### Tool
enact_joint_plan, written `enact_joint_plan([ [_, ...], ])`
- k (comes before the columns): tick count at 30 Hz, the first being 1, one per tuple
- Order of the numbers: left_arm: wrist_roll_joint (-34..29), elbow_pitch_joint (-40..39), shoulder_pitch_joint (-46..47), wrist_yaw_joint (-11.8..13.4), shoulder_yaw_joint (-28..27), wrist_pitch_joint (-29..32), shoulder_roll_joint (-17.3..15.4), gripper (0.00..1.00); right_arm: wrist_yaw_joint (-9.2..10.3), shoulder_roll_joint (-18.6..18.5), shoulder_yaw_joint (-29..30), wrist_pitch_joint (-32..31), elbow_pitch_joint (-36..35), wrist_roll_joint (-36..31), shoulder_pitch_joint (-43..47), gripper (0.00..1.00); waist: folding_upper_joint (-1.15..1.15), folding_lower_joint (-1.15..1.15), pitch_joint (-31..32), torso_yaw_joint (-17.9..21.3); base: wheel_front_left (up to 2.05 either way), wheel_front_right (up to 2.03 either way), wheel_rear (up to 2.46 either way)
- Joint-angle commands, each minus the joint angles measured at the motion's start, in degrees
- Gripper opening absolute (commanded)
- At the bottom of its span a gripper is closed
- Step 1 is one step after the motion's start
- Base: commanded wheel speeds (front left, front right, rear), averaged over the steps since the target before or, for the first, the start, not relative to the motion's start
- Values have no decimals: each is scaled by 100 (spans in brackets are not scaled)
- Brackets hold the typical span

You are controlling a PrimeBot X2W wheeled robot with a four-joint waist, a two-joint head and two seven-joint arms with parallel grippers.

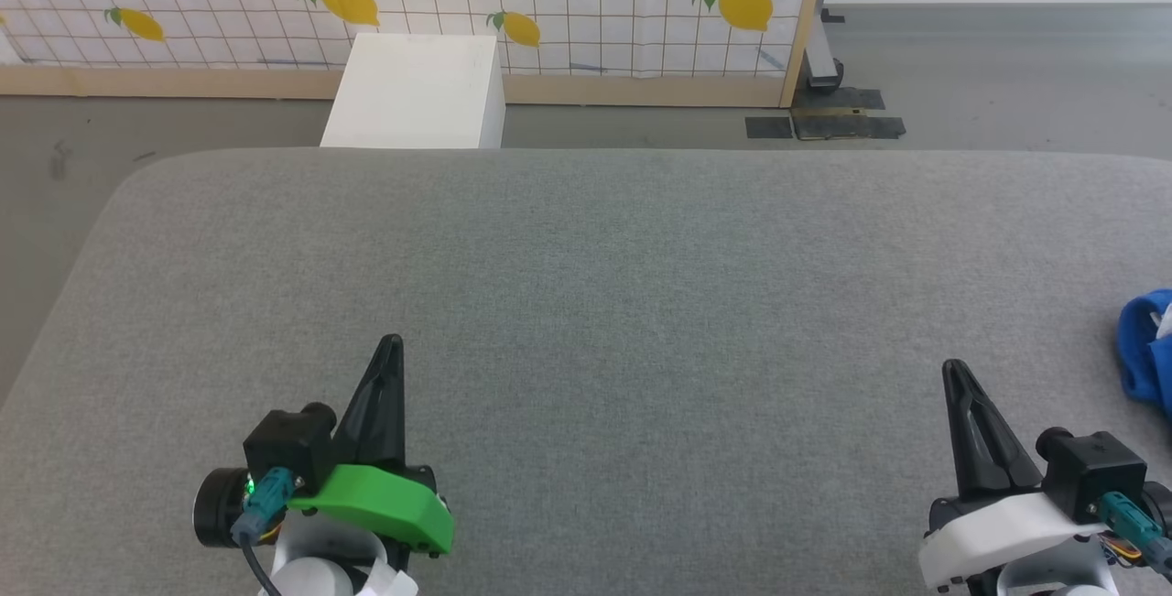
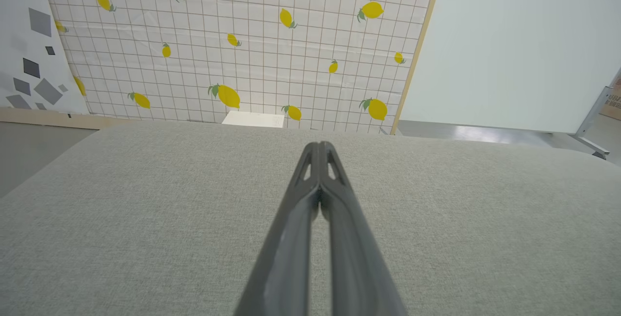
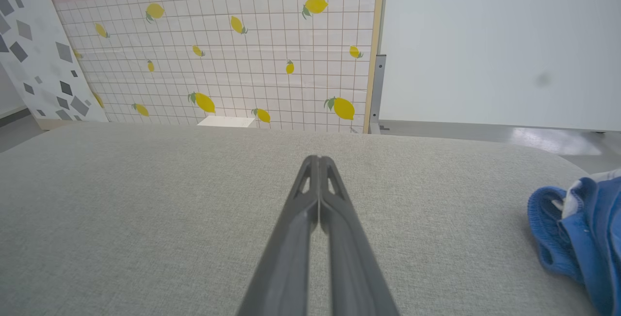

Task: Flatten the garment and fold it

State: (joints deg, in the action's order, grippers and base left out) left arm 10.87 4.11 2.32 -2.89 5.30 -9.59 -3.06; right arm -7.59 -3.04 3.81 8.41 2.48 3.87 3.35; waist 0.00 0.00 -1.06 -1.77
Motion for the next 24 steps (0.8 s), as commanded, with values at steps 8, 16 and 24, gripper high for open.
enact_joint_plan([
  [8, -198, -72, -99, 64, -75, 125, 8, 0, 4, 7, -55, -112, -57, -74, -127, 0, 0, 0, 11, 19, 0, 0, 0],
  [16, -297, -110, -114, 89, -125, 218, 9, 0, 5, 8, -91, -193, -78, -109, -150, 0, 0, 0, 22, 36, 0, 0, 0],
  [24, -395, -147, -128, 114, -176, 310, 10, 0, 5, 9, -127, -274, -99, -144, -173, 0, 0, 0, 32, 54, 0, 0, 0],
])
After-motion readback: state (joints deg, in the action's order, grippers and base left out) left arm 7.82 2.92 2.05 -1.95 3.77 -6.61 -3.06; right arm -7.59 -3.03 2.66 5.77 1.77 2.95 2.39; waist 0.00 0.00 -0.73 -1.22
